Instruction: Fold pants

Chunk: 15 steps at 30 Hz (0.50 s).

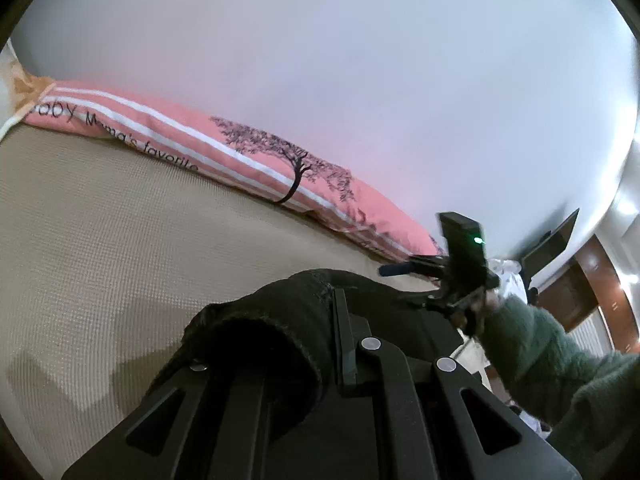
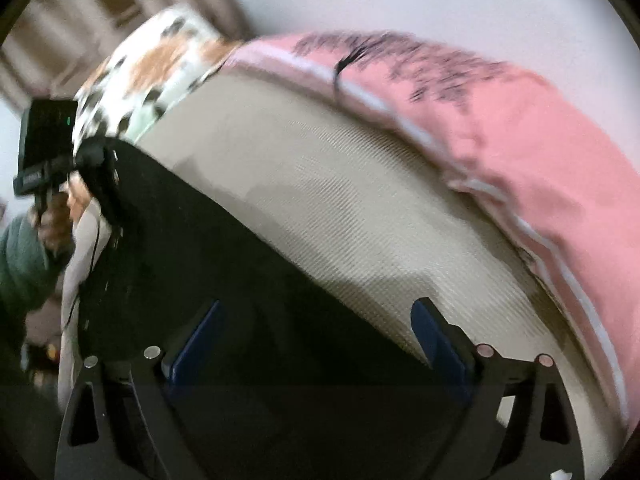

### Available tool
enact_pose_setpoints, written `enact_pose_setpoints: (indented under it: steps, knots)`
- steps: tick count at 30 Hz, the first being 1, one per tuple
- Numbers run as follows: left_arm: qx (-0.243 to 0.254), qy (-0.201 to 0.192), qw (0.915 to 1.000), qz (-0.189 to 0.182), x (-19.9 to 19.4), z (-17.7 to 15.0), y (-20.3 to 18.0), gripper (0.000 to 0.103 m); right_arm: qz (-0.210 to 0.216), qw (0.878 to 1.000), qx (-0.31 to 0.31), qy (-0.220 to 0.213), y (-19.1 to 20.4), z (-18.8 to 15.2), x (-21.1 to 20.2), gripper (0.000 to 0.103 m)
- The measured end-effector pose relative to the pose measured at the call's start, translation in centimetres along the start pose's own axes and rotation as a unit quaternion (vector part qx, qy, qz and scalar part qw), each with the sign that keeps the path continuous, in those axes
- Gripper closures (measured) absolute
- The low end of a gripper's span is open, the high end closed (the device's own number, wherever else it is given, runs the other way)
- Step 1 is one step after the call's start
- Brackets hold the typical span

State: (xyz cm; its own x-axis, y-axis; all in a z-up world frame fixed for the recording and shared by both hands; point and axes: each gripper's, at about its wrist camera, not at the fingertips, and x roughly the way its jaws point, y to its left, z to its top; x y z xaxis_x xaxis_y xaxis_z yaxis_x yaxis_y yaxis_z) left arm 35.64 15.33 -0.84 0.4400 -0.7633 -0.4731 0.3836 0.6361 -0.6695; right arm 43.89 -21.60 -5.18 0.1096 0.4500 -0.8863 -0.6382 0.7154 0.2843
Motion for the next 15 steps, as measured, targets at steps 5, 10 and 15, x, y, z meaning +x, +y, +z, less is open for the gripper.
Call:
enact_pose_setpoints:
  steps: [5,10,15]
  knots:
    - [-0.001,-0.007,0.9999,0.009,-0.5,-0.3,-0.8,0.095,0.043,0.995,-0.049,0.082,-1.4,-0.1,2.0,0.033]
    - [-0.010,-0.004,0.9997,0.022,-0.6,-0.3,-0.5,0.095,0.033,0.992,-0.024,0.118,-4.7,-2.4,1.9,0.047]
    - [-0.010,0.000,0.9992,0.038,-0.4,-0.1,-0.4,0.095,0.016,0.992,-0.005,0.125,-6.8,-5.3,0.4,0.060]
